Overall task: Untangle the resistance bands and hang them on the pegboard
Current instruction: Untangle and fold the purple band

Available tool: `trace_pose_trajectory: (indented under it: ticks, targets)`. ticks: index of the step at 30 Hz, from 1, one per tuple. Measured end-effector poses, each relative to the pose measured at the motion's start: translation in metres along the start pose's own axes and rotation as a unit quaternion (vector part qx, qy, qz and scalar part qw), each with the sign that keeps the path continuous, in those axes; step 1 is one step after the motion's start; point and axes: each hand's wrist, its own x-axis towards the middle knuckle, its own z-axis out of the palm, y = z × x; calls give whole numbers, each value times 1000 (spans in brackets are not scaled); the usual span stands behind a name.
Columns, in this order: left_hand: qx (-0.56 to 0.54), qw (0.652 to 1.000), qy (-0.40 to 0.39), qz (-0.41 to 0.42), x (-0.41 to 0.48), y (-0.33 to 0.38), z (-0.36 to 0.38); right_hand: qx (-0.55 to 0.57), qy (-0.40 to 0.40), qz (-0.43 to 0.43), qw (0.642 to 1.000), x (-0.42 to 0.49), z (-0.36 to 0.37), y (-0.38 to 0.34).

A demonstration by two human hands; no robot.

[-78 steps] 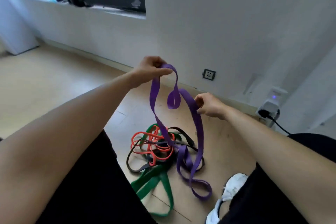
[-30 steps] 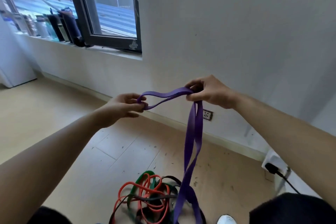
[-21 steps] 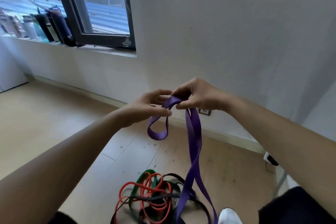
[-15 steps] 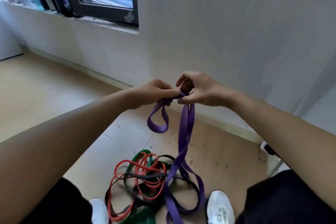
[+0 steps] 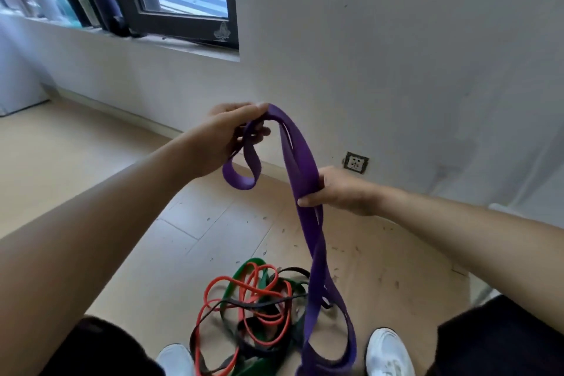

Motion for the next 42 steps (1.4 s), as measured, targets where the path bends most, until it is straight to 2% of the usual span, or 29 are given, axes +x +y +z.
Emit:
trace_pose_trajectory:
  ticks: [3,8,10,12,15,17,21,25,30,36,39,42]
  targets:
    - [-32,998,51,-3,-4,1,-17,21,8,-11,1000,0,1,-4]
    - [-60,996,56,-44,-12,-5,-30,31,1,-20,999,-2,-9,-13]
    - [-45,995,69,-57,-14,-10,-38,31,-10,-15,999,-4,-15,-16]
    - [19,995,64,-73,-18,-16,-47,37,6,-12,999,-6,-20,-18]
    - [159,981,-8,-108,-25,-24,-52,30,36,-11,999,-7,-29,-18]
    - [204,968,-73,-127,-27,-26,-45,12,25,-7,1000,-9,-33,-19]
    - [121,968,-149,-164,-24,-22,-18,-26,15,-8,1000,-13,-33,-20]
    - [92,960,-203,-168,-20,-19,1,-49,0,-18,999,-14,-28,-22]
    - [69,980,-133,-129,-15,-22,5,-61,-19,-29,997,-17,-26,-26]
    - [80,991,-74,-77,-14,-23,-11,39,20,-28,999,-14,-34,-28]
    - [80,993,-60,-64,-12,-23,-17,106,-22,-16,994,-14,-33,-31]
    - [55,993,-79,-66,-13,-21,-16,122,-60,-5,991,-9,-25,-31]
